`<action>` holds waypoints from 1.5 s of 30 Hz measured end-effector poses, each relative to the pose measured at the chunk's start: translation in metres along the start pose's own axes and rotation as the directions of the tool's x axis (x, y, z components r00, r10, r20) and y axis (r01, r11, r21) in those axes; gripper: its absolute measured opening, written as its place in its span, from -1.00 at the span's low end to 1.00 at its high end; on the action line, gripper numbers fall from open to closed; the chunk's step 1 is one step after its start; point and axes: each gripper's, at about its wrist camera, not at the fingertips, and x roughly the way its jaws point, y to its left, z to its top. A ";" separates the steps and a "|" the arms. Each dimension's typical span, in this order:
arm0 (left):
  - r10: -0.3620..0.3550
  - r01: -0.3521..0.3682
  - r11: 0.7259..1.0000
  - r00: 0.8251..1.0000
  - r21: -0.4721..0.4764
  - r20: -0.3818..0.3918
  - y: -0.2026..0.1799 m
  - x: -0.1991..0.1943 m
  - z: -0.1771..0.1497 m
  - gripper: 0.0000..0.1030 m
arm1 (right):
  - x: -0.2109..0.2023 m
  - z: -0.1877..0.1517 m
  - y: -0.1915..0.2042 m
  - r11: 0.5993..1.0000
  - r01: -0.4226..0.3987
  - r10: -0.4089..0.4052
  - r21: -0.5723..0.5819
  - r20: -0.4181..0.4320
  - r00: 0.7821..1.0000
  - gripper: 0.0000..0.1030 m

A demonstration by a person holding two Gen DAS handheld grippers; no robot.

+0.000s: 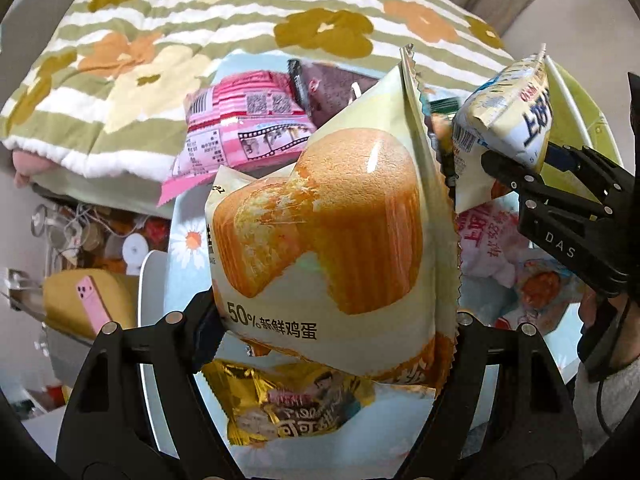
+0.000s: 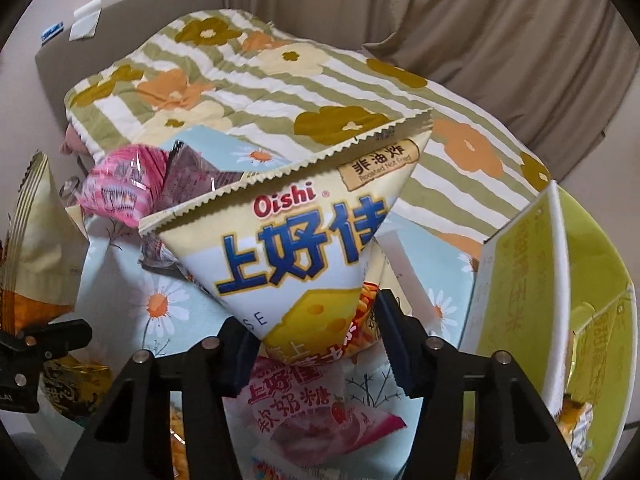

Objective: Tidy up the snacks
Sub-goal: 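Grasp the cake packet with the left gripper while the right grasps the Oishi bag, then lift both packets over the yellow box and open both grippers to drop them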

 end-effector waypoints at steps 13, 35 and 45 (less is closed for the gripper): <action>-0.073 0.061 0.992 0.991 0.108 0.110 -0.022 -0.051 0.007 0.49 | -0.062 -0.009 -0.019 0.970 -0.081 0.060 0.227 0.096 0.994 -0.23; -0.265 0.186 0.926 0.941 0.329 0.211 -0.164 -0.099 0.075 0.49 | -0.199 -0.039 -0.125 0.896 -0.034 -0.116 0.443 0.308 0.944 -0.23; -0.279 0.208 0.919 0.943 0.334 0.180 -0.302 -0.064 0.095 0.49 | -0.191 -0.089 -0.231 0.894 -0.041 -0.092 0.446 0.272 0.958 -0.23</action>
